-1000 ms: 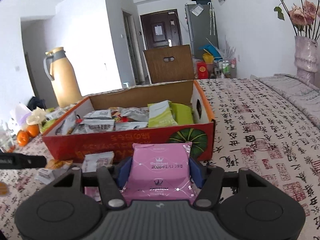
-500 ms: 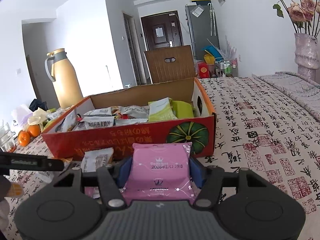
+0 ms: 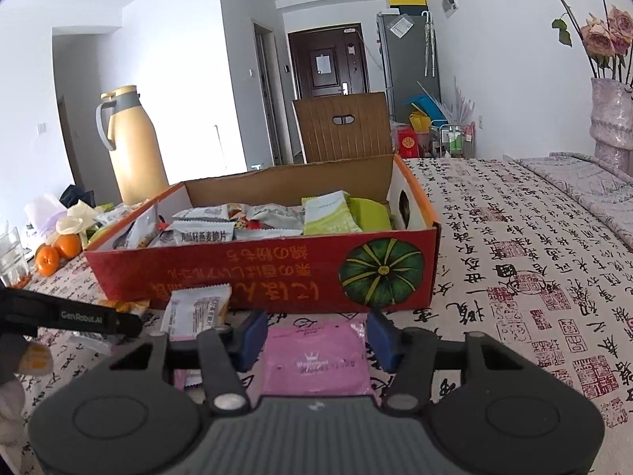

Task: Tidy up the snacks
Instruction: 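Grasp the pink packet with the right tool while the left tool grasps a pumpkin-seed crisp packet, then carry both packets into the cardboard box and open both tools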

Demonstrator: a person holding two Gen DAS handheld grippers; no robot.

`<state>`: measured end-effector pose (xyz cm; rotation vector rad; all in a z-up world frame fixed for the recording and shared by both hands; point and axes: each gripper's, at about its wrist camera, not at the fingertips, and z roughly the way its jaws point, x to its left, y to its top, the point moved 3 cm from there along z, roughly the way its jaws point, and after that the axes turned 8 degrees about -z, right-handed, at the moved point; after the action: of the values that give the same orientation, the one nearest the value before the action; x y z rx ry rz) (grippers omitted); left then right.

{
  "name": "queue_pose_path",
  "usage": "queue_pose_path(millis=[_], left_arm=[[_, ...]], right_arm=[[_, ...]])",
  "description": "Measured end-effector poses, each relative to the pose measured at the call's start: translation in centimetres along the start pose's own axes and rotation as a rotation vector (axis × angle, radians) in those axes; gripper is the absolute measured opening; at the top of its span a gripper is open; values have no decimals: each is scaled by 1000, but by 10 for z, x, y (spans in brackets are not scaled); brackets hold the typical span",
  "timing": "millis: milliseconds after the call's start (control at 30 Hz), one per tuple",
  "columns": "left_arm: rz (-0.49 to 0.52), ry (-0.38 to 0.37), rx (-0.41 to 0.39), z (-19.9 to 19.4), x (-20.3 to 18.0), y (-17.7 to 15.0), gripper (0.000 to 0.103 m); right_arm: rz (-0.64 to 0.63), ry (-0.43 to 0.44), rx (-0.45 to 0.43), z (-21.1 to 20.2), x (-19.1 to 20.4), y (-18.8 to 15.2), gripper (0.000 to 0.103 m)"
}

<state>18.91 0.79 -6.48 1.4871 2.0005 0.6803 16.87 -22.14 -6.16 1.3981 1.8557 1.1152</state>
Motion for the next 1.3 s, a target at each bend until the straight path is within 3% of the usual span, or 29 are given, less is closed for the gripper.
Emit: queue_pose_path(millis=[133, 267, 533, 600, 667, 967, 1300], left_arm=[[-1, -13, -21, -8, 2, -1, 41], [-12, -29, -64, -25, 8, 1, 41], [-21, -70, -113, -47, 10, 3, 41], [-21, -81, -121, -52, 10, 3, 41], [-19, -89, -129, -55, 11, 4, 41], [-9, -133, -175, -70, 5, 11, 41], [7, -179, -253, -79, -18, 44, 41]], right_arm=[[2, -4, 7, 0, -1, 1, 54], [14, 7, 33, 1, -2, 2, 80], [-50, -6, 156, 21, 8, -4, 73], [-84, -20, 169, 22, 13, -7, 61], [-105, -13, 167, 20, 17, -8, 61], [-106, -12, 70, -10, 16, 8, 61], [-107, -42, -50, -17, 12, 58, 61]])
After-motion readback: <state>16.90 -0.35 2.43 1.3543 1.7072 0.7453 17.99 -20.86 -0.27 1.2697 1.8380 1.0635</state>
